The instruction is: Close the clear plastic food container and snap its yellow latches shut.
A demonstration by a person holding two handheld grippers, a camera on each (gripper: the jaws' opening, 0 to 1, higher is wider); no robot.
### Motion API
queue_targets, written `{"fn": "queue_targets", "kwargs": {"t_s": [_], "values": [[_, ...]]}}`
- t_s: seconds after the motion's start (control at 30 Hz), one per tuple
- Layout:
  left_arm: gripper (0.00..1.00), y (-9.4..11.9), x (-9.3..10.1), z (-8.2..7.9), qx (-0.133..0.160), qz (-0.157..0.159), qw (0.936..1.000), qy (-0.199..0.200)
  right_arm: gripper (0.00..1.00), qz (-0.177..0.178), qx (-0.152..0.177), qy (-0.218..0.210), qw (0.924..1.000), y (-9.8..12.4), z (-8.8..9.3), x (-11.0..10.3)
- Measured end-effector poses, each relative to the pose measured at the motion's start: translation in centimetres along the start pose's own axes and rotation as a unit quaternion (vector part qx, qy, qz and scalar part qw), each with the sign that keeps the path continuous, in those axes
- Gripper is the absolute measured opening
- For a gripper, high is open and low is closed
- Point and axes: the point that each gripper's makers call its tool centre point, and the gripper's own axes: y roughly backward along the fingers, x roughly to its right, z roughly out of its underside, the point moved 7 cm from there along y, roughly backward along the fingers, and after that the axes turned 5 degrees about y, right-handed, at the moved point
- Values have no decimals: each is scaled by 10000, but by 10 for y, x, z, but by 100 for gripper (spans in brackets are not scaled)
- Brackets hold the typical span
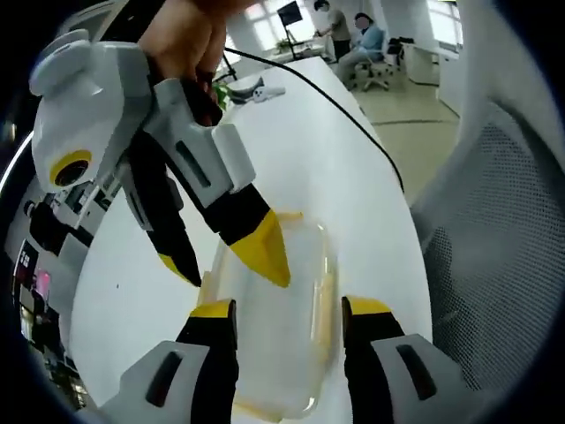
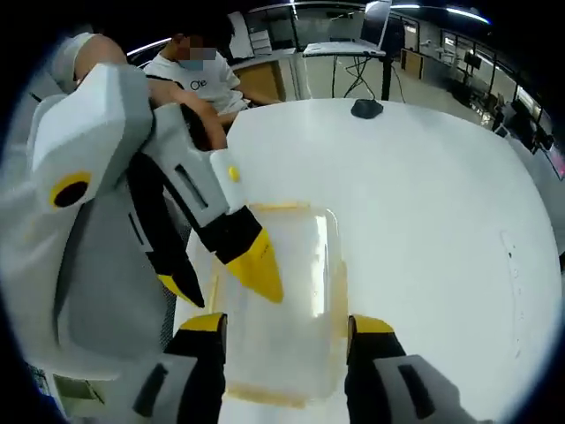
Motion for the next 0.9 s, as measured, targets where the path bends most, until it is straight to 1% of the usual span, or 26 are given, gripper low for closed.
{"fn": "queue_targets", "kwargs": {"t_s": [0.03,0.07,0.1,0.17,0.23,0.27,0.3,0.37,0.4,0.43,0.5,0.53,0.6,0.63,0.7,0.73,0.8,0.87,0.9], "values": [[50,2,0,1,-28,47,10000,78,55,27,23,22,10000,2,0,-3],[51,4,-4,2,-28,17,10000,40,54,99,41,130,9999,3,-1,-4],[51,8,-7,4,-41,62,10000,-5,53,219,43,315,9993,6,-1,-4],[54,13,-13,6,-58,154,9998,111,57,285,58,184,9994,8,1,-7],[54,19,-18,7,-52,189,9997,139,64,372,140,189,9990,11,2,-9],[54,22,-25,10,-63,224,9996,152,66,416,168,192,9988,12,4,-12],[54,24,-27,11,-72,239,9995,175,68,473,171,203,9985,13,5,-12],[55,28,-37,15,-94,230,9995,219,71,538,200,176,9982,15,8,-15],[57,29,-39,17,-130,319,9987,378,72,529,252,116,9982,15,11,-18],[59,29,-41,19,-165,367,9983,421,74,511,273,79,9983,14,12,-19],[63,29,-41,22,-234,562,9966,561,77,535,294,9,9981,12,17,-22],[67,28,-41,25,-285,682,9943,766,79,557,312,-19,9980,11,18,-23],[71,27,-43,26,-272,752,9942,720,81,595,350,-46,9976,8,21,-26],[73,25,-42,29,-342,798,9938,688,82,605,375,-54,9974,7,22,-27],[74,23,-43,32,-433,831,9940,567,83,604,401,-97,9973,4,25,-29],[75,22,-44,33,-439,816,9941,559,84,632,389,-40,9972,2,27,-30],[76,20,-48,36,-495,807,9939,557,85,635,214,158,9976,-1,33,-31],[80,16,-51,38,-515,782,9939,578,84,623,101,250,9977,-5,39,-33],[81,16,-52,38,-515,805,9938,572,85,657,77,268,9975,-7,41,-33]]}}
